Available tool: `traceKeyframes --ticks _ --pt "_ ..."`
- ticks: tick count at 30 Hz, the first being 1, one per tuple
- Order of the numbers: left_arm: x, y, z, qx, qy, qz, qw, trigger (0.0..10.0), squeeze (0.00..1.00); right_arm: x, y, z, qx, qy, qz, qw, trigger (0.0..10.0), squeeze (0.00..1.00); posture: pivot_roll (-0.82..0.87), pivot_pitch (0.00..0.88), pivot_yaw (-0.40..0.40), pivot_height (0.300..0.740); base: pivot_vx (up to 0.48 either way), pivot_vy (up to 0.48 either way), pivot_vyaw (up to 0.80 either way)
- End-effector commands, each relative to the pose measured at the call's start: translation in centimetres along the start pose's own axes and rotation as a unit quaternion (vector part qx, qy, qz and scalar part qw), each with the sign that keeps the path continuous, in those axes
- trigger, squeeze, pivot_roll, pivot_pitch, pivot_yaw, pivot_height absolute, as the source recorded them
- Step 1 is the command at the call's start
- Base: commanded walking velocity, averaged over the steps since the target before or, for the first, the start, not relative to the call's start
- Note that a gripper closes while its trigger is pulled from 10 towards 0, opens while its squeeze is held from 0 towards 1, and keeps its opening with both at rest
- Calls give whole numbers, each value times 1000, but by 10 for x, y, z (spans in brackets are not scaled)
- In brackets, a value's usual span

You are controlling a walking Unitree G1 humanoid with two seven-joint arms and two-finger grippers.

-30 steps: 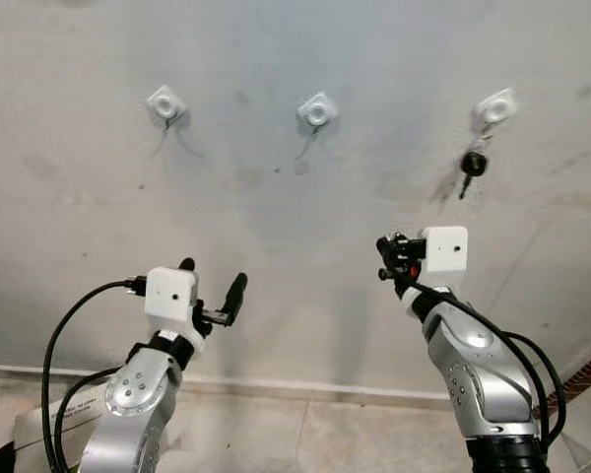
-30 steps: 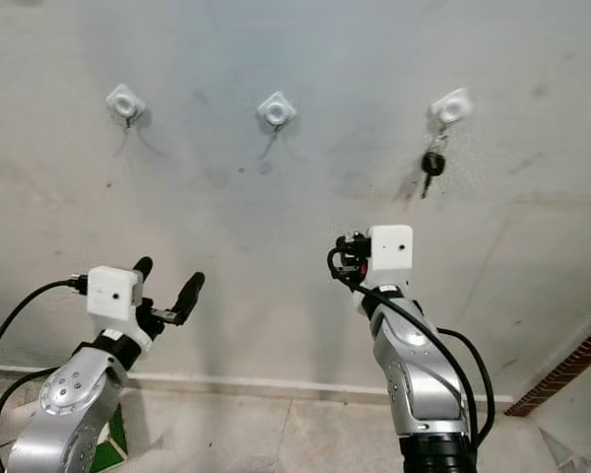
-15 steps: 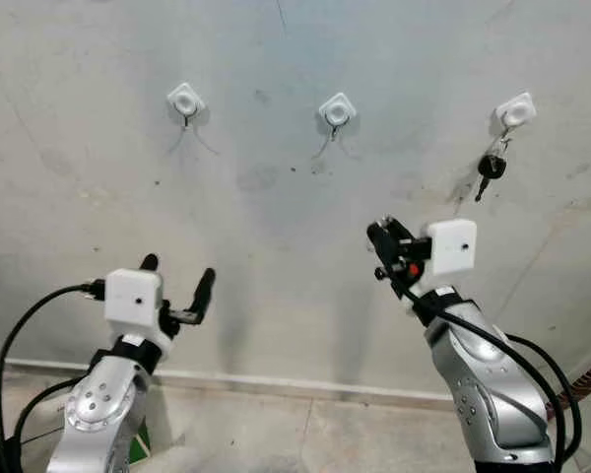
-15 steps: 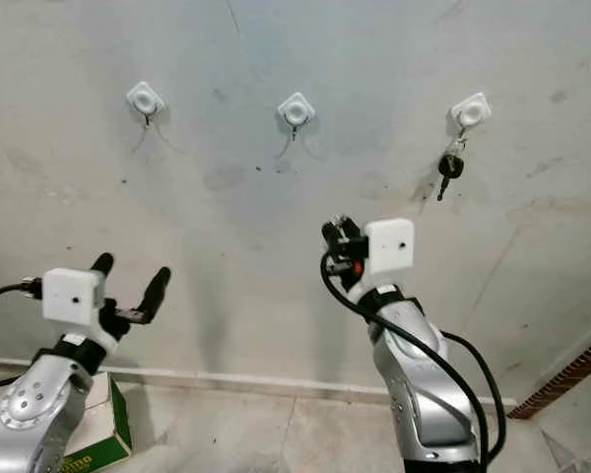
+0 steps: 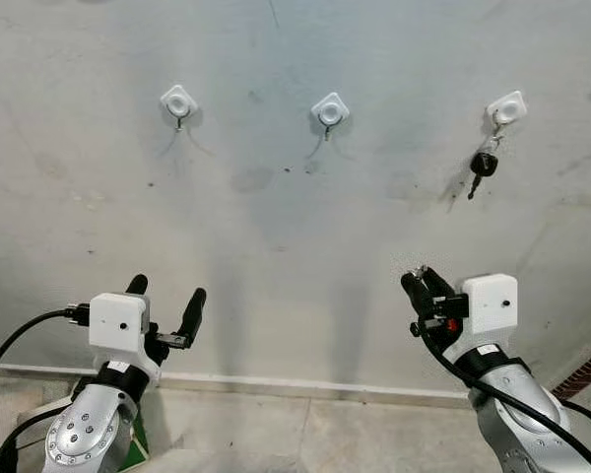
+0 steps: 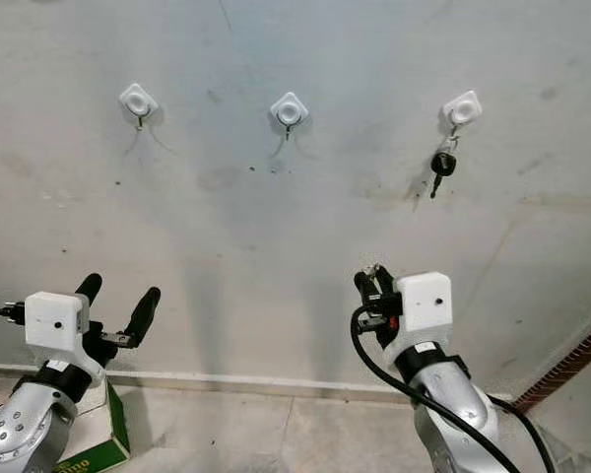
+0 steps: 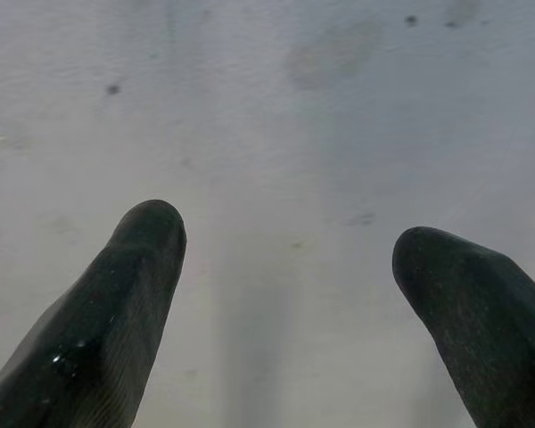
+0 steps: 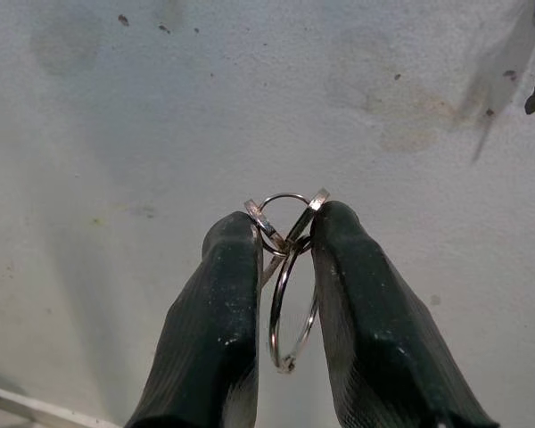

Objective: Hang keys on a hook

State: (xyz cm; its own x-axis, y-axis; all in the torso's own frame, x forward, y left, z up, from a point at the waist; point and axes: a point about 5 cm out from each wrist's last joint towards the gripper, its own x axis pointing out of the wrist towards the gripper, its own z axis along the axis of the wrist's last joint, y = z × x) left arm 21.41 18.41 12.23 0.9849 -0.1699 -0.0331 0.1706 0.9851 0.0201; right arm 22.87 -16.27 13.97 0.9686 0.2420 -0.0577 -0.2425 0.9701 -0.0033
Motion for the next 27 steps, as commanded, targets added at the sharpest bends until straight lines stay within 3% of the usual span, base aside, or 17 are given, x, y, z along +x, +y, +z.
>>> traceKeyframes --ticks 1,27 --pt "2 0 4 3 -7 -4 1000 10000 0 2 3 8 -3 -14 7 1000 10000 0 42 0 40 740 296 0 0" --pt "4 0 5 0 -6 -9 1000 10000 0 5 5 7 3 -13 11 1000 10000 0 50 0 40 740 361 0 0"
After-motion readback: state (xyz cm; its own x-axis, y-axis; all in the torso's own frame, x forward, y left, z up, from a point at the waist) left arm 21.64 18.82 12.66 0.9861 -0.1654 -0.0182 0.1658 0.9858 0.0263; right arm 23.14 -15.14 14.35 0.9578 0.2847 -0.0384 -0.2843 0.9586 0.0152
